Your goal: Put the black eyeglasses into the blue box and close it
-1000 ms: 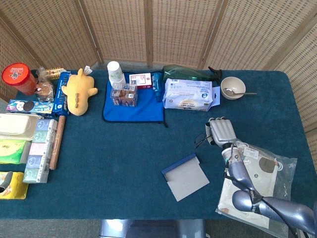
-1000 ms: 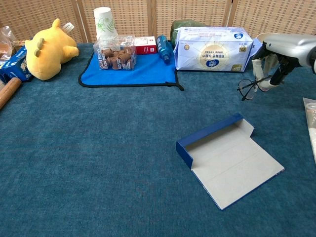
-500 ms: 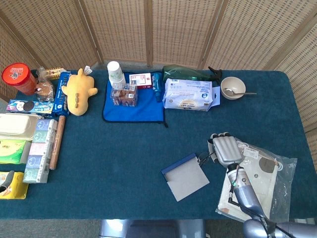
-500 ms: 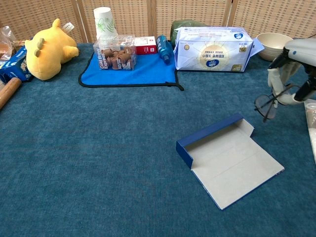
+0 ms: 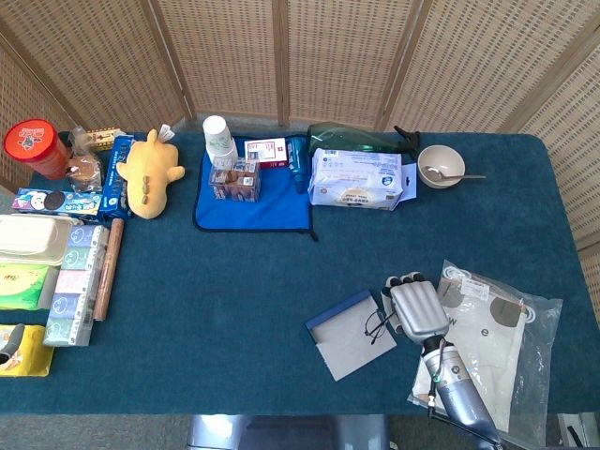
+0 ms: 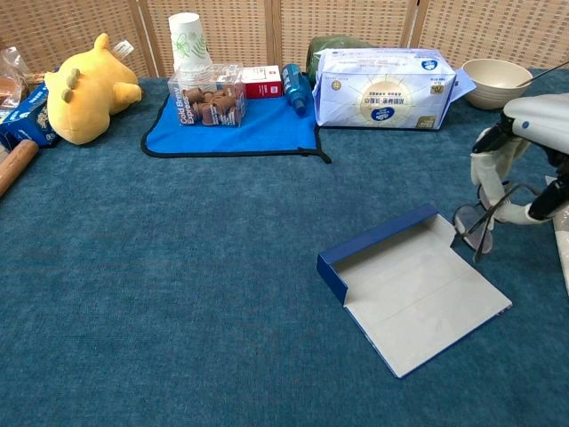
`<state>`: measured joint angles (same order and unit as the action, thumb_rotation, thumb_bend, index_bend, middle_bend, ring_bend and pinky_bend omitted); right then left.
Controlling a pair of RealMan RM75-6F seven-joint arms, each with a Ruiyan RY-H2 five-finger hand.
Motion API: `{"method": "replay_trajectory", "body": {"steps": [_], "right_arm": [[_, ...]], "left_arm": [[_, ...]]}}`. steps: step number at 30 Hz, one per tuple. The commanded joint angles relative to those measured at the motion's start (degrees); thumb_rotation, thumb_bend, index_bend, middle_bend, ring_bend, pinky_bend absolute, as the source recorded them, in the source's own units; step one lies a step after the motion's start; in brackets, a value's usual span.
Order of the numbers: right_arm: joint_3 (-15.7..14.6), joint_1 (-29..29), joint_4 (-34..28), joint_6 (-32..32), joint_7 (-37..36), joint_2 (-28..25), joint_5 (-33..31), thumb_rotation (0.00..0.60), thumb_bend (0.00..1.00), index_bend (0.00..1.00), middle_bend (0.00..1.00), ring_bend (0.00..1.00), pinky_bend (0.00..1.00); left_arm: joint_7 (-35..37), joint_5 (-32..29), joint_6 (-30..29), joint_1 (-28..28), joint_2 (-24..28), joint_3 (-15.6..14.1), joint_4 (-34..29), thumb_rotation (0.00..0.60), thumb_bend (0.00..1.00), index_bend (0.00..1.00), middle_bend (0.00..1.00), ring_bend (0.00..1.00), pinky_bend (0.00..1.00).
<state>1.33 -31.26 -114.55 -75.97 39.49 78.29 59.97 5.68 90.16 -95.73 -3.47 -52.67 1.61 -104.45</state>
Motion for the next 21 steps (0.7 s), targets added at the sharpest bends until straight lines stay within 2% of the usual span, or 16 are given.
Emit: {"method": "replay_trajectory", "body": {"steps": [1, 9, 21], "right_arm": [[-0.8, 0.3, -0.6, -0.1, 1.1, 1.1, 1.1, 0.6, 0.3, 0.65, 0.43, 0.41, 0.3], [-2.1, 0.3, -1.2, 0.9, 4.8, 4.1, 2.4, 0.6, 0.3, 0.65, 0.43, 0.41, 0.29], [-2.2, -0.2, -1.4, 2.6, 7.5, 6.7, 2.6, 0.6, 0.29, 0.65, 0.43, 0.4, 0.29]], "left_arm": [[0.1, 0.1, -0.2, -0.1, 0.0, -0.1, 0.2, 0.532, 0.32, 0.08, 0.02, 0.0, 0.0], [0.5, 0.3, -0.7, -0.5, 0.0, -0.2, 0.4, 0.529, 0.32, 0.08, 0.02, 0.0, 0.0], [1.1, 0.5, -1.3, -1.0, 0.0, -0.4, 0.9, 0.531, 0.32, 0.08, 0.02, 0.0, 0.0]]}}
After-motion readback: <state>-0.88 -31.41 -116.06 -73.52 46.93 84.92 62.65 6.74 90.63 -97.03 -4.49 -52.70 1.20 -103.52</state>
